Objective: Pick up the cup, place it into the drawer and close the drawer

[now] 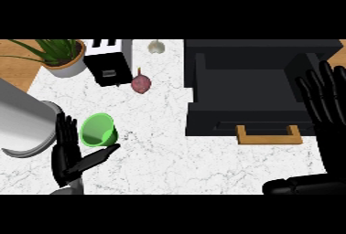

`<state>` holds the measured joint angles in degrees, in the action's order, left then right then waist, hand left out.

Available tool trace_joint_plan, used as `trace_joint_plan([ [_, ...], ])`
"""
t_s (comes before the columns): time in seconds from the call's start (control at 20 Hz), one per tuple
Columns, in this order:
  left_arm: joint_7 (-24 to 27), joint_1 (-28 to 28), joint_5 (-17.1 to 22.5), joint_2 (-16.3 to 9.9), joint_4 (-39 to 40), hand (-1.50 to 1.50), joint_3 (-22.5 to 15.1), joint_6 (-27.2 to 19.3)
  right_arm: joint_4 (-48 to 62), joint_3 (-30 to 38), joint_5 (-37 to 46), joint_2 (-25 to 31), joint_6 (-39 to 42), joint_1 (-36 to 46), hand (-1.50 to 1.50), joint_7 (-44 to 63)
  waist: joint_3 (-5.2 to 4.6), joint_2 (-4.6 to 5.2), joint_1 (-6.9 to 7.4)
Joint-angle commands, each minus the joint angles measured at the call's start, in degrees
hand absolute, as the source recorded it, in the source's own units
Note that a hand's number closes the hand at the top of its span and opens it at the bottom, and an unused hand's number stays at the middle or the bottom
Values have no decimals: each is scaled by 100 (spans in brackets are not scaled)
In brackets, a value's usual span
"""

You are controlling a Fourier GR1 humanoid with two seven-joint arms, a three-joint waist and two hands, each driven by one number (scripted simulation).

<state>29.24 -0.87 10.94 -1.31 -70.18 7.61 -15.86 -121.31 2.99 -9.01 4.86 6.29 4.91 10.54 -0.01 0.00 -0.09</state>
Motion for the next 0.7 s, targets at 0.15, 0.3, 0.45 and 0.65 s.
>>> trace_joint_plan([
  [0.15,513,-760,232,-71,1208,-150,352,7,548,-39,159,-74,5,181,-150,-313,-1,4,-1],
  [0.3,852,-291,341,-125,1087,-150,414,237,-276,-343,257,-199,-81,-293,-150,33,0,-4,0],
  [0.45,1067,-333,344,-187,1546,-150,432,405,67,-118,107,-36,10,94,-150,100,0,-1,6],
  [0.65,1235,-613,392,-206,1944,-150,485,383,68,-55,81,-40,111,-89,-150,-121,0,-1,0],
])
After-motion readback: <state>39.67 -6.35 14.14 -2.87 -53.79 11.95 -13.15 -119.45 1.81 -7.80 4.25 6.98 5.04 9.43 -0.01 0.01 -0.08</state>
